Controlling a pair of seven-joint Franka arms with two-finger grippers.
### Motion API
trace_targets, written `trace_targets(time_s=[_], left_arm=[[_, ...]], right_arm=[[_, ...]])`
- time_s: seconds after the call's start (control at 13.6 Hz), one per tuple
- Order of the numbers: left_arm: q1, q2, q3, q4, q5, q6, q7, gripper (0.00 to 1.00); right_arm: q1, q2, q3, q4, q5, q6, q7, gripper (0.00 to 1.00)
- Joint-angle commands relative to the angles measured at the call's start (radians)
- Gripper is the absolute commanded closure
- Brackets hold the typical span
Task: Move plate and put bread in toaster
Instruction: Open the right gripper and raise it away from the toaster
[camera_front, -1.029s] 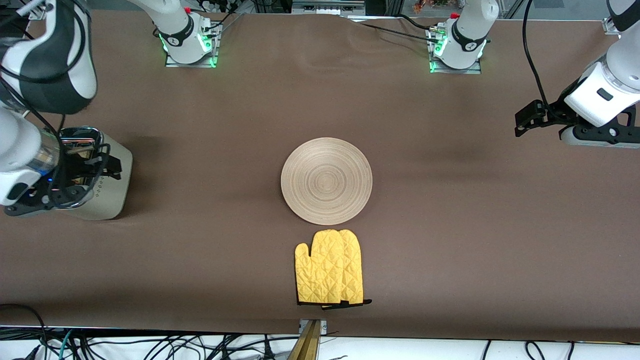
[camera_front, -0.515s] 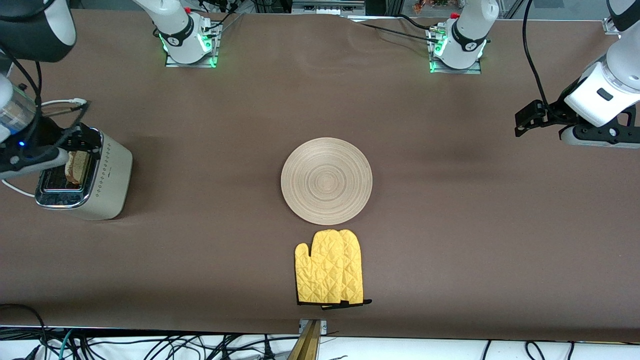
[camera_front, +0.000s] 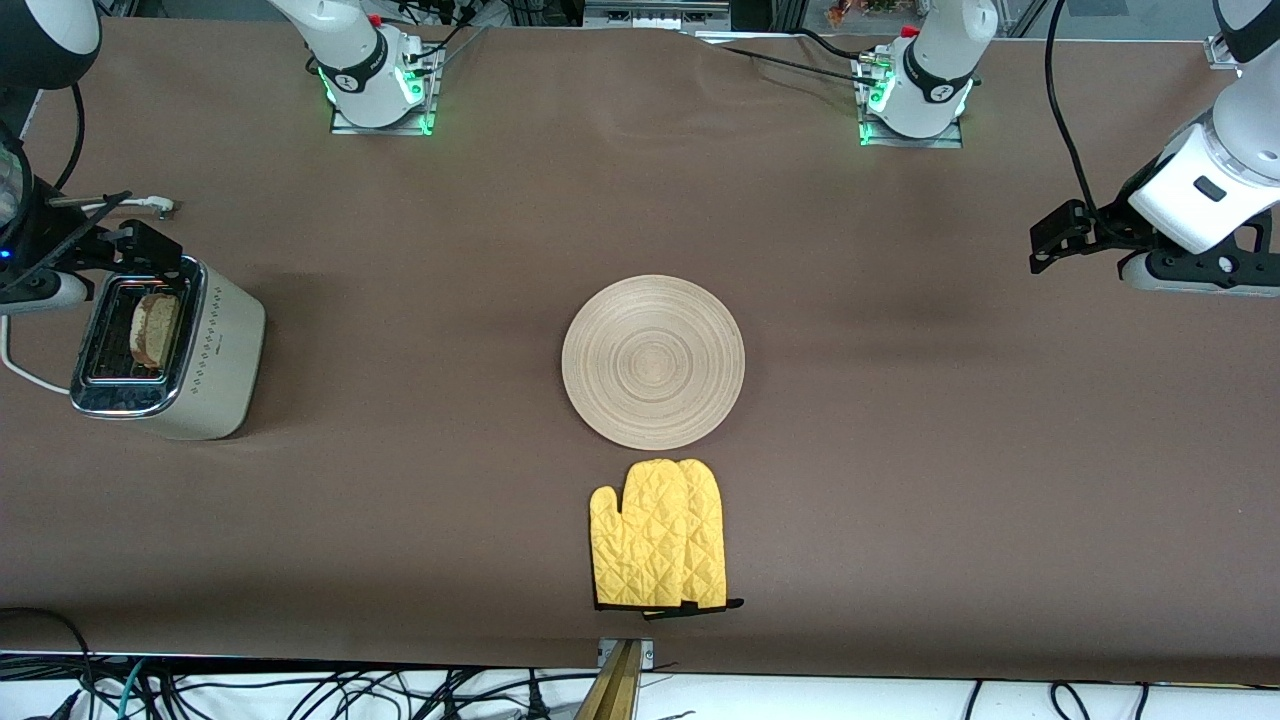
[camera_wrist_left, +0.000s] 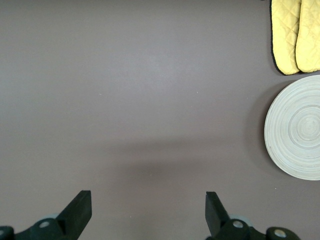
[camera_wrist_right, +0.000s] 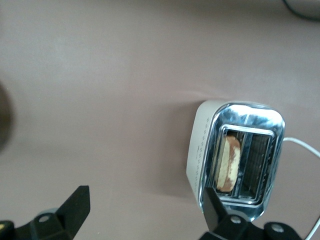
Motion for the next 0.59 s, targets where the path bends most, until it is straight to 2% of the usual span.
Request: trace_targets(time_s=[0.0,0.22,0.51], left_arm=[[-0.002,0.016,0.001,0.031,-0.001,-0.009,-0.007,0.00],[-0.002,0.016,0.001,0.031,-0.001,-0.009,-0.007,0.00],[-0.002,0.016,0.001,0.031,-0.001,-0.009,-0.007,0.00]], right_arm=[[-0.027,-0.020,0.024,-0.038,0.018,-0.009,0.023,0.00],[-0.024,0.000,0.024,-0.029,0.050,-0.009,0.015,0.00],[-0.027,0.036,0.021,0.022,0.049,-0.011,0.001,0.00]])
